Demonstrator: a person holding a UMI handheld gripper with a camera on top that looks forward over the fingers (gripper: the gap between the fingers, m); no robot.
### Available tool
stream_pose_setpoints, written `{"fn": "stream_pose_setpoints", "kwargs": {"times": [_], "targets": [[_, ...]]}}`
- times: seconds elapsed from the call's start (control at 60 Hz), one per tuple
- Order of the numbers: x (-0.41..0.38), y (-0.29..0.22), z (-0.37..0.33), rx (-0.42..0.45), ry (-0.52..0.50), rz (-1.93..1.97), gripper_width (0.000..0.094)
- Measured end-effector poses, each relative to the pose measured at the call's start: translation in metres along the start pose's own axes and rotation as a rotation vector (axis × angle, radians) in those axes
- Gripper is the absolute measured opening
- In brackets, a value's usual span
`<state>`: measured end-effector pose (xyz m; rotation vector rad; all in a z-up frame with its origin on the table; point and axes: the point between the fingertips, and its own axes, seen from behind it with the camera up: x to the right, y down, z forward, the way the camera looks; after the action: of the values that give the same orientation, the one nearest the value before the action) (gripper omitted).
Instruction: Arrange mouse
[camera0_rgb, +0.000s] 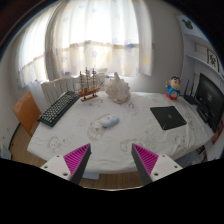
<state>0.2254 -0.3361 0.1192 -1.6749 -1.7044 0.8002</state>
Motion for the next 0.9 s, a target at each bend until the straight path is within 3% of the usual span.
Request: {"fn": "stream_pose_setpoints", "kwargs": {"times": [0.367, 0.633, 0.9], "targets": [[-0.062, -0.017, 0.037, 0.062, 0.001, -0.017, 0.0854], [-0.062, -0.031, 0.111, 0.127, 0.009, -0.008, 0.0853], [-0.042, -0.035, 0.173, 0.124, 0.045, -0.017, 0.0856]]}}
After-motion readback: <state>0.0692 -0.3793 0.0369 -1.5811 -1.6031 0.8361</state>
